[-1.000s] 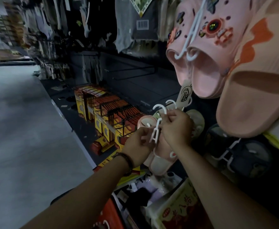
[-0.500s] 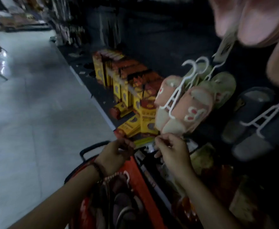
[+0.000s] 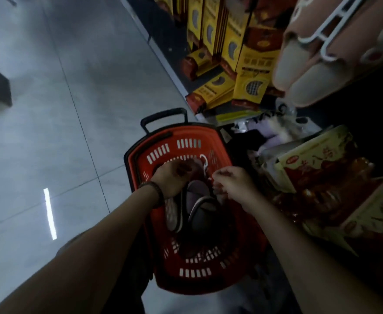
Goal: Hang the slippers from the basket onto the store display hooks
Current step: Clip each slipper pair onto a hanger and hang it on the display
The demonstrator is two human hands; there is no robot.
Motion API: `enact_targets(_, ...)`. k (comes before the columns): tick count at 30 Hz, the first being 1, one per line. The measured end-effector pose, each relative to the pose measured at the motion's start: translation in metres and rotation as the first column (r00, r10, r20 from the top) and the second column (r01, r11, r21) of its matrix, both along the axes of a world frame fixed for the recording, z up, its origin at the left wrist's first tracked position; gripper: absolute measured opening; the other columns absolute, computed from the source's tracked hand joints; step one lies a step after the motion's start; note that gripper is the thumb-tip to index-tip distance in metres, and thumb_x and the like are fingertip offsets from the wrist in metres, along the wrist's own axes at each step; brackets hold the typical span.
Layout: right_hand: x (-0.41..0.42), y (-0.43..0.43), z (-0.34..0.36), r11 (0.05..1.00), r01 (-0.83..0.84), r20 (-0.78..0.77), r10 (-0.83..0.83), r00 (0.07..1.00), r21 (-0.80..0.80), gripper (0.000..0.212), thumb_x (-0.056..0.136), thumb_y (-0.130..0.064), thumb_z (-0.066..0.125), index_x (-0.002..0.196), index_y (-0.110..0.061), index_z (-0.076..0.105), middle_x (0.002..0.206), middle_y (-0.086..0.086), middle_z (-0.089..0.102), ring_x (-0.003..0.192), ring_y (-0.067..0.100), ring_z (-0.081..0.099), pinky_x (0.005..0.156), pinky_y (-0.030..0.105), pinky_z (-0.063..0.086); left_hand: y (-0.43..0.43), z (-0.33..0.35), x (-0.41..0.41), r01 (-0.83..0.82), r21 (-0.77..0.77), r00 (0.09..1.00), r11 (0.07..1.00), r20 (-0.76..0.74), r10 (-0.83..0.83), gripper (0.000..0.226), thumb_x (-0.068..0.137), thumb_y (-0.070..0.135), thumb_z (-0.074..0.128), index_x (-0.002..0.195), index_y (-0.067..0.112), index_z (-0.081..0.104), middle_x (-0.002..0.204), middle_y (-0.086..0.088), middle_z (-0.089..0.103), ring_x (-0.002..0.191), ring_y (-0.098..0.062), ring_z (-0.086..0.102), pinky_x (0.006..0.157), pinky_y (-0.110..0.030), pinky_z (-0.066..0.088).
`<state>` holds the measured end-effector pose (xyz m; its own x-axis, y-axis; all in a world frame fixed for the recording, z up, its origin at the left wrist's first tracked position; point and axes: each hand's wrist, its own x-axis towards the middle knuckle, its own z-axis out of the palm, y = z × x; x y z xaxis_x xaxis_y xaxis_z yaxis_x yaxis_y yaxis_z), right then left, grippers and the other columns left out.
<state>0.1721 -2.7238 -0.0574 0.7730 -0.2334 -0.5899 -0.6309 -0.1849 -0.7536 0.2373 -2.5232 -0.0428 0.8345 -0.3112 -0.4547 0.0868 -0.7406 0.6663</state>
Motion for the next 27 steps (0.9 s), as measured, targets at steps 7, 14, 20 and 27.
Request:
enact_targets(7,-0.024,0.018,-0.046,0.823,-0.485,-0.328,0.389,0.861,-0.294,0.034,0.08,-0.04,0.077,0.107,-0.021,0.07,0.121,0.007,0.074,0.113,0.03,0.07,0.091,0.03,0.053,0.015,-0.023,0.015,0.044,0.174,0.992,0.984,-0.128,-0.022,0.033,0.095,0.031,0.057,0.124,0.018,0.063,0.119,-0.01,0.07,0.108,-0.033,0.067,0.096,-0.047,0.057)
enact_targets(14,-0.039,0.031,-0.062,0.638,-0.74,-0.488,0.587,0.646,-0.213,0.068,0.097,-0.03,0.071,0.158,-0.017,0.045,0.161,0.011,0.047,0.15,0.03,0.043,0.121,0.033,0.036,0.02,-0.045,0.037,0.225,0.361,0.969,0.905,-0.179,-0.17,0.042,0.096,0.02,0.064,0.137,0.019,0.055,0.134,-0.009,0.061,0.118,-0.03,0.061,0.097,-0.04,0.054)
enact_targets(20,-0.042,0.027,-0.077,0.616,-0.748,-0.493,0.586,0.643,-0.245,0.056,0.103,-0.028,0.06,0.157,-0.021,0.047,0.163,0.008,0.046,0.15,0.028,0.042,0.124,0.035,0.033,0.013,-0.067,0.046,0.312,0.434,0.941,0.845,-0.265,-0.212,0.107,0.082,0.021,0.084,0.163,0.023,0.015,0.165,-0.013,0.025,0.149,-0.039,0.033,0.117,-0.049,0.04)
enact_targets(27,-0.026,0.014,-0.067,0.679,-0.666,-0.262,0.613,0.746,-0.309,0.022,0.102,-0.021,0.061,0.123,-0.02,0.07,0.159,0.003,0.048,0.154,0.026,0.037,0.115,0.029,0.038,0.02,-0.081,0.052,0.354,0.569,0.934,0.743,-0.261,-0.245,0.111,0.072,0.026,0.09,0.16,0.031,0.022,0.162,-0.011,0.025,0.147,-0.045,0.029,0.114,-0.059,0.041)
